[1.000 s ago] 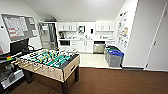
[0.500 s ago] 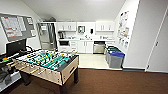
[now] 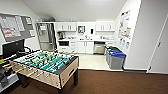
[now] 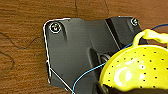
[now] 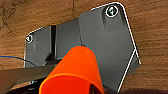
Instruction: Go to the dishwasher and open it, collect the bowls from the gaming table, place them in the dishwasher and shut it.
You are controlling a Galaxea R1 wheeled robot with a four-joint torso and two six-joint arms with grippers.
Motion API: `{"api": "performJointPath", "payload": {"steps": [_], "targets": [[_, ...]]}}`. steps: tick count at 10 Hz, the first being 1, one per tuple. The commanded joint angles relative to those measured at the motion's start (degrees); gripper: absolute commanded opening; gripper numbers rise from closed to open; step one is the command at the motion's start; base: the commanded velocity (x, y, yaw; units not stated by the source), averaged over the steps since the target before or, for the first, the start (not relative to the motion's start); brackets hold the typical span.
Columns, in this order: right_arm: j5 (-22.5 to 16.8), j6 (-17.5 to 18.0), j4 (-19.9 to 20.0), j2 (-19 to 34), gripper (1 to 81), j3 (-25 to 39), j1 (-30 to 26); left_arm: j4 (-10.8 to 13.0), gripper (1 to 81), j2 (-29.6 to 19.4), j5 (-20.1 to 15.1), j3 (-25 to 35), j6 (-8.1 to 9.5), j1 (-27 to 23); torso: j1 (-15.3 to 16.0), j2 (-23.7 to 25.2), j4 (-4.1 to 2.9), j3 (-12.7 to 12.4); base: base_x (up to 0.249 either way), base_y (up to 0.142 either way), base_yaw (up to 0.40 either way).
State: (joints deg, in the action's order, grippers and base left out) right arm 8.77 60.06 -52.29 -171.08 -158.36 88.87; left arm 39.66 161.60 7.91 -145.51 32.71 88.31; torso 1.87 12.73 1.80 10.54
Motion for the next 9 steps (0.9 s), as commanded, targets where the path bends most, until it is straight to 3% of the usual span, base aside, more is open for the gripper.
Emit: {"api": "performJointPath", "payload": {"steps": [1, 9], "targets": [[-2.1, -0.1, -0.3, 0.4, 1.0, -0.1, -2.8, 0.7, 1.0, -1.0, -1.8, 0.1, -0.54, -2.7, 0.0, 0.0, 0.00, 0.0, 0.142, -0.072, 0.000], [-2.1, -0.1, -0.3, 0.4, 1.0, -0.1, -2.8, 0.7, 1.0, -1.0, -1.8, 0.1, -0.54, -2.6, -0.1, 0.0, 0.00, 0.0, 0.142, -0.073, 0.000]]}}
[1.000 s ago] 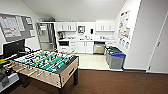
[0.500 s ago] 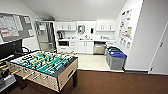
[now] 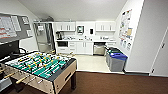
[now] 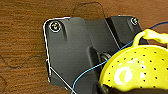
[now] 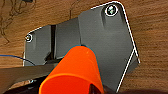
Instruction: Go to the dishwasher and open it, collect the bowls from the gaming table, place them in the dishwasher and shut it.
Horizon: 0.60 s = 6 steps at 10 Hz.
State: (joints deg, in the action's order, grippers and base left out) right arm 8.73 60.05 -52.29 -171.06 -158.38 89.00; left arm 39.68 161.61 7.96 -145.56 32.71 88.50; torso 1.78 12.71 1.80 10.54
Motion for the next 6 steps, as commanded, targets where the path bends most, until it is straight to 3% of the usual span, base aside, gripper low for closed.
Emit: {"api": "performJointPath", "payload": {"steps": [1, 4, 6], "targets": [[-2.0, -0.1, -0.3, 0.3, 1.0, -0.1, -2.9, 0.7, 1.0, -1.0, -1.8, 0.2, -0.54, -2.8, 0.0, 0.0, 0.00, 0.0, 0.142, -0.077, 0.000], [-2.0, -0.1, -0.3, 0.3, 1.0, -0.1, -3.2, 0.7, 1.0, -1.1, -1.7, 0.2, -0.54, -2.8, 0.0, 0.0, 0.00, 0.0, 0.142, -0.076, 0.000], [-2.0, -0.5, -0.3, 0.2, 1.0, -0.1, -3.3, 0.7, 1.0, -1.4, -1.7, 0.5, -0.54, -2.8, 0.0, 0.0, 0.00, 0.0, 0.142, 0.000, 0.000]]}}
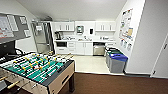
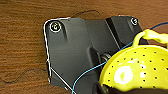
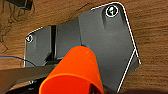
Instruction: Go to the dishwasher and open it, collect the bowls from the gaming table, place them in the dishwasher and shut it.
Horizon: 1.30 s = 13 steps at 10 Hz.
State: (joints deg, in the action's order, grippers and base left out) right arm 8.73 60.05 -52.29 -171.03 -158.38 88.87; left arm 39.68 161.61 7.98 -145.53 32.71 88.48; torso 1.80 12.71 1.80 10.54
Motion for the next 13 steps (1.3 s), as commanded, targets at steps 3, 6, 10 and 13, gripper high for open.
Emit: {"api": "performJointPath", "payload": {"steps": [3, 6, 10, 13], "targets": [[-2.0, -0.5, -0.3, 0.1, 1.0, -0.2, -3.2, 0.7, 1.0, -1.5, -1.7, 0.7, -0.54, -2.7, 0.0, 0.0, 0.00, 0.0, 0.142, 0.000, 0.000], [-2.0, -0.5, -0.3, 0.1, 1.0, -0.1, -3.2, 0.7, 1.0, -1.5, -1.8, 0.7, -0.54, -2.7, 0.0, 0.0, 0.00, 0.0, 0.143, 0.000, 0.000], [-2.0, -0.5, -0.3, 0.2, 1.0, -0.2, -3.2, 0.7, 1.0, -1.5, -1.7, 0.9, -0.54, -2.7, 0.0, 0.0, 0.00, 0.0, 0.146, -0.050, 0.000], [-2.1, -0.5, -0.3, 0.2, 1.0, -0.2, -3.3, 0.7, 1.0, -1.5, -1.7, 0.9, -0.54, -2.7, 0.0, 0.0, 0.00, 0.0, 0.146, -0.080, 0.000]]}}
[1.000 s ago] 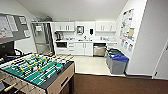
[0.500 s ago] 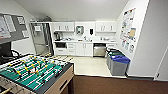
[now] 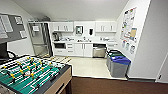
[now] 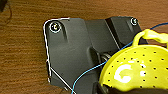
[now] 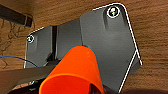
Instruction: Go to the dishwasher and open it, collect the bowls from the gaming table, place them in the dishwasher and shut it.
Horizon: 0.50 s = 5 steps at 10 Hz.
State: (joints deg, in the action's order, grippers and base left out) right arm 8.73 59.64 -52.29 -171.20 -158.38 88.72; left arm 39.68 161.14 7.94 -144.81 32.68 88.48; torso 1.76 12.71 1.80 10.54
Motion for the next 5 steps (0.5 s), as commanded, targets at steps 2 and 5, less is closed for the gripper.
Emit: {"api": "performJointPath", "payload": {"steps": [2, 5], "targets": [[-2.0, -0.1, -0.3, 0.4, 1.0, -0.2, -3.2, 0.7, 1.0, -1.0, -1.7, 0.2, -0.52, -2.7, 0.0, 0.0, 0.00, 0.0, 0.146, -0.084, 0.000], [-2.1, -0.1, -0.3, 0.4, 1.0, -0.2, -3.3, 0.7, 1.0, -1.1, -1.7, 0.5, -0.52, -2.7, 0.0, 0.0, 0.00, 0.0, 0.146, -0.083, 0.000]]}}
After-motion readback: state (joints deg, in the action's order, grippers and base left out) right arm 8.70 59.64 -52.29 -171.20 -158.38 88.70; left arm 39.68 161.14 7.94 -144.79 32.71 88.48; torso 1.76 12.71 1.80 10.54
